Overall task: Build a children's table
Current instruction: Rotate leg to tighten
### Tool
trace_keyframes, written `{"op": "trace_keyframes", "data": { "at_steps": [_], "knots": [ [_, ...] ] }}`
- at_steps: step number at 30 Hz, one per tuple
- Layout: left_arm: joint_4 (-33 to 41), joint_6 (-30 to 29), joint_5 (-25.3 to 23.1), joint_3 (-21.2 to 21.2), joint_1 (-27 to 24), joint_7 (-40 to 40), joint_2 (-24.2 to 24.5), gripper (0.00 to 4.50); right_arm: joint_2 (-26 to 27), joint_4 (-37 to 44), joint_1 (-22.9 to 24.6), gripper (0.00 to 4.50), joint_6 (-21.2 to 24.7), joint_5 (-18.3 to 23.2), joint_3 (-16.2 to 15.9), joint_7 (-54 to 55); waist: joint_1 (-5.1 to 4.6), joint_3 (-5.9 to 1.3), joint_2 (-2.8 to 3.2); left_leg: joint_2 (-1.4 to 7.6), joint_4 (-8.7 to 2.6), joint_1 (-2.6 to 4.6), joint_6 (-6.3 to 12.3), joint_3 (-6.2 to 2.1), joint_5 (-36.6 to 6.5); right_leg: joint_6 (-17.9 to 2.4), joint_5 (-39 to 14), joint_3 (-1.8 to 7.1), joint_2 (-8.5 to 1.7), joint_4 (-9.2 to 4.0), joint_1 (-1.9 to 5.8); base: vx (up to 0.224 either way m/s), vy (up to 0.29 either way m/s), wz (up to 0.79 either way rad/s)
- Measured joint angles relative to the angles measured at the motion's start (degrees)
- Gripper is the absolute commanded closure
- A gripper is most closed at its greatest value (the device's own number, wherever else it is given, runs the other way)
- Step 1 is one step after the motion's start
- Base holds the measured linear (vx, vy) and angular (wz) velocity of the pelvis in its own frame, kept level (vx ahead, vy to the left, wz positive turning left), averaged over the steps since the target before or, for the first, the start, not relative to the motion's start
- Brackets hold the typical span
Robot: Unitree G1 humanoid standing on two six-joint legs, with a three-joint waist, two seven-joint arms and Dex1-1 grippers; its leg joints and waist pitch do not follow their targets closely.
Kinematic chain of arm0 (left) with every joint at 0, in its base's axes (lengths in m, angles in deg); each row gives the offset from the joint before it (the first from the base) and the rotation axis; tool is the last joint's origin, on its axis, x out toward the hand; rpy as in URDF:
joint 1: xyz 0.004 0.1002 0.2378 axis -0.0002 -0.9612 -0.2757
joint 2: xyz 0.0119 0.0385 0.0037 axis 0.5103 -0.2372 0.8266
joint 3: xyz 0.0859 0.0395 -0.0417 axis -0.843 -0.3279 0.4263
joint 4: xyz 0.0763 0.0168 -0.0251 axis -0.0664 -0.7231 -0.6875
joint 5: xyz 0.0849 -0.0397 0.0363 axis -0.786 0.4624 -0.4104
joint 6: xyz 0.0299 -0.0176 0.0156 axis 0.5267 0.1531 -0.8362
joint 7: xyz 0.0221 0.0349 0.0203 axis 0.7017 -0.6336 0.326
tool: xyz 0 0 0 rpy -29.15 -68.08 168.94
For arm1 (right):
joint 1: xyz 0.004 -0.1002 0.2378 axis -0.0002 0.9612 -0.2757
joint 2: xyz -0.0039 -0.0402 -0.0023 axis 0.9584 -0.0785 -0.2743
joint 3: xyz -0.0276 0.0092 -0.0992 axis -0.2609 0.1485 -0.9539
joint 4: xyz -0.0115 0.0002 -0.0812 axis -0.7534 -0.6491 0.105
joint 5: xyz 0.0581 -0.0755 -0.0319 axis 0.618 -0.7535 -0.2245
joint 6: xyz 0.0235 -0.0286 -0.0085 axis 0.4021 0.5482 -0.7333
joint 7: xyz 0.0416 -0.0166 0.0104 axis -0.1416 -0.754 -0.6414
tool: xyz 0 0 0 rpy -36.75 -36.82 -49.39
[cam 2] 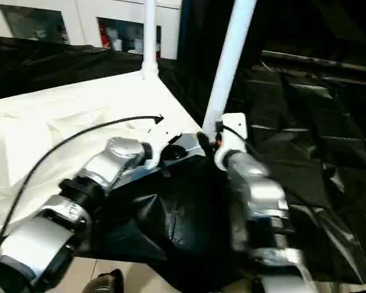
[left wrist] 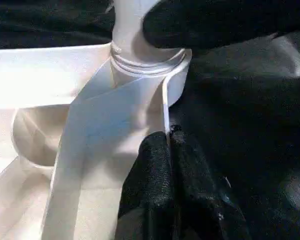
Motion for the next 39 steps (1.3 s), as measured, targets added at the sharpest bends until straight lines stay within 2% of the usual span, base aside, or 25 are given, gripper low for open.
{"op": "trace_keyframes", "data": {
  "at_steps": [2, 4, 7, 9, 10, 13, 14, 15, 18, 20, 22, 31, 33, 39],
  "knots": [
    [1.9, 0.8, 0.2, -0.8, -1.1, -4.1, 1.7, 4.5, -3.9, 2.5, 1.2, 1.03, 0.3, 0.4, -1.4, -5.6, 0.15, 0.0, 0.0, 0.0, 0.0, 0.01, 0.0, 0.16, 0.0, -0.5, 0.3, 0.12, -0.01, 0.08, -0.03, 0.0, 0.0, 0.0],
    [3.4, 2.0, 1.1, -1.0, -2.5, -7.9, 3.0, 4.5, -6.7, 4.7, 2.3, 0.7, 0.9, 1.3, -1.8, -9.3, 0.3, -0.01, -0.01, 0.04, 0.02, 0.07, 0.0, 0.3, 0.0, -0.6, 0.4, 0.2, -0.01, 0.29, -0.05, 0.0, 0.0, 0.0],
    [6.2, 3.4, 1.9, -2.1, -4.1, -14.0, 5.6, 4.5, -10.5, 7.8, 4.0, 0.46, 1.3, 2.2, -2.3, -15.3, 1.02, -0.01, -0.01, 0.09, 0.09, 0.17, 0.01, 0.83, 0.0, -0.8, 0.5, 0.52, -0.13, 1.14, -0.25, 0.0, 0.0, 0.0],
    [6.8, 3.8, 2.1, -2.4, -4.3, -16.3, 7.0, 4.5, -12.6, 9.3, 5.0, 0.46, 1.8, 2.5, -2.5, -17.6, 1.59, -0.01, -0.01, 0.12, 0.09, 0.21, 0.0, 0.93, 0.0, -0.8, 0.5, 0.64, -0.12, 1.43, -0.34, 0.0, 0.0, 0.0],
    [7.1, 4.0, 2.1, -2.5, -4.3, -17.5, 7.6, 4.5, -13.7, 10.0, 5.5, 0.26, 2.0, 2.7, -2.8, -19.0, 1.8, -0.01, -0.01, 0.13, 0.1, 0.2, 0.0, 0.93, 0.0, -0.8, 0.5, 0.65, -0.13, 1.63, -0.43, 0.0, 0.0, 0.0],
    [8.5, 4.3, 2.2, -2.6, -4.9, -19.2, 9.2, 4.5, -16.1, 12.4, 7.1, 0.26, 2.5, 4.0, -2.9, -21.8, 1.84, -0.02, -0.01, 0.16, 0.11, 0.21, 0.0, 0.93, 0.0, -0.8, 0.5, 0.7, -0.1, 1.9, -0.63, 0.0, 0.0, 0.0],
    [8.6, 4.6, 2.0, -2.6, -4.9, -19.2, 9.5, 4.5, -16.5, 12.6, 7.4, 0.26, 2.6, 4.0, -3.0, -22.2, 1.81, -0.02, -0.01, 0.19, 0.12, 0.2, 0.0, 0.93, 0.0, -0.8, 0.5, 0.68, -0.08, 1.93, -0.71, 0.0, 0.0, 0.0],
    [8.7, 4.8, 1.8, -2.6, -4.9, -19.1, 9.6, 4.23, -16.6, 12.9, 7.6, 0.22, 2.9, 4.1, -3.1, -22.6, 1.79, -0.02, 0.0, 0.19, 0.11, 0.17, 0.0, 0.93, 0.0, -0.8, 0.5, 0.68, -0.08, 1.95, -0.78, 0.0, 0.0, 0.0],
    [8.7, 4.9, 1.5, -2.6, -4.9, -18.5, 9.5, 4.23, -16.6, 13.6, 8.0, 0.22, 3.2, 4.1, -4.0, -23.1, 1.73, -0.03, 0.01, 0.21, 0.11, 0.18, -0.01, 0.94, 0.0, -0.9, 0.6, 0.68, -0.07, 2.03, -0.83, 0.0, 0.0, 0.0],
    [8.8, 4.3, 1.5, -2.6, -4.8, -18.5, 9.4, 3.85, -16.5, 14.1, 8.4, 0.21, 3.2, 4.1, -4.4, -23.1, 1.76, -0.03, 0.01, 0.21, 0.11, 0.19, -0.02, 0.94, 0.0, -1.0, 0.6, 0.68, -0.07, 2.03, -0.83, 0.0, 0.0, 0.0],
    [8.8, 4.2, 1.0, -2.6, -4.8, -18.0, 9.4, 3.82, -16.4, 14.1, 8.8, 0.21, 3.2, 4.0, -4.6, -23.1, 1.72, -0.03, 0.01, 0.2, 0.15, 0.17, -0.02, 0.96, 0.0, -1.0, 0.6, 0.69, -0.07, 2.02, -0.84, 0.0, 0.0, 0.0],
    [7.9, 4.9, 0.2, -2.8, -4.7, -17.4, 8.9, 3.82, -16.4, 14.4, 9.4, 0.21, 3.3, 4.1, -4.6, -23.1, 1.69, -0.04, 0.03, 0.2, 0.22, 0.19, -0.02, 0.95, 0.0, -1.0, 0.6, 0.7, -0.07, 2.02, -0.84, 0.0, 0.0, 0.0],
    [7.5, 4.9, 0.6, -2.3, -4.6, -17.5, 8.6, 4.19, -16.4, 14.9, 9.6, 0.21, 3.4, 4.1, -4.6, -23.1, 1.68, -0.03, 0.04, 0.2, 0.23, 0.19, -0.02, 0.96, 0.0, -1.0, 0.6, 0.7, -0.07, 2.02, -0.85, 0.0, 0.0, 0.0],
    [6.8, 4.8, 1.0, -1.9, -4.5, -18.1, 8.3, 4.43, -16.5, 16.0, 9.8, 0.21, 3.5, 4.2, -4.6, -23.1, 1.6, -0.03, 0.04, 0.2, 0.23, 0.22, -0.02, 0.96, 0.0, -1.0, 0.6, 0.7, -0.07, 2.0, -0.86, 0.0, 0.0, 0.0]
  ]
}}
